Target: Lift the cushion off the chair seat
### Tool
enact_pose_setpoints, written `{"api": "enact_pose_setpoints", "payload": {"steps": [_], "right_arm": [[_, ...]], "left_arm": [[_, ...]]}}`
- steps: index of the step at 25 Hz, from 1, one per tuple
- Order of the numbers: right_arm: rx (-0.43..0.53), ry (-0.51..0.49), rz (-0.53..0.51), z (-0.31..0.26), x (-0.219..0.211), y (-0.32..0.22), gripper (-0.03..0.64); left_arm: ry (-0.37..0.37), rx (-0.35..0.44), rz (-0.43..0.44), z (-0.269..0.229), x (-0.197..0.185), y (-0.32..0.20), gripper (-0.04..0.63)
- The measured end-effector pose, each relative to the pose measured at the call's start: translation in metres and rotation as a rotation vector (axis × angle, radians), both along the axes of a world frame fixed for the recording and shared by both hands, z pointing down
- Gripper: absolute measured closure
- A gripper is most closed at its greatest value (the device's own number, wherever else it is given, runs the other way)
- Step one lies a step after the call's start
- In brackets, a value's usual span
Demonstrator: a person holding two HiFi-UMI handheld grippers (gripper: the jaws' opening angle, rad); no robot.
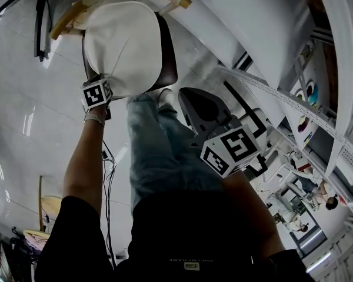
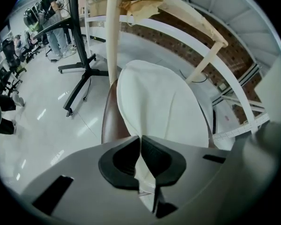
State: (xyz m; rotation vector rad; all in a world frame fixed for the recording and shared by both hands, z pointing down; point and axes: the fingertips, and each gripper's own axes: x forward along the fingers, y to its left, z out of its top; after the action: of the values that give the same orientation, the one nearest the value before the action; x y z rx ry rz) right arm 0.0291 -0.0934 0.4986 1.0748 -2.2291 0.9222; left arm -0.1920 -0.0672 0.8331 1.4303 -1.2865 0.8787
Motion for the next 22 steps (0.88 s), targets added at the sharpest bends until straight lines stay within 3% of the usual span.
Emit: {"api": "enact_pose_setpoints", "payload": {"steps": [11, 22], "right_arm": [[0.041, -0.016, 0.037, -0.024, 0.014, 0.009, 0.607], [0.024, -0.026, 0.092, -0.033, 0.03, 0.013, 0.607]], "left_arm": [[0.027, 0.011, 0.009, -0.038, 0.026, 0.015, 0.571], [0.021, 0.081, 0.055, -0.098, 0.047, 0.004, 0.571]]}}
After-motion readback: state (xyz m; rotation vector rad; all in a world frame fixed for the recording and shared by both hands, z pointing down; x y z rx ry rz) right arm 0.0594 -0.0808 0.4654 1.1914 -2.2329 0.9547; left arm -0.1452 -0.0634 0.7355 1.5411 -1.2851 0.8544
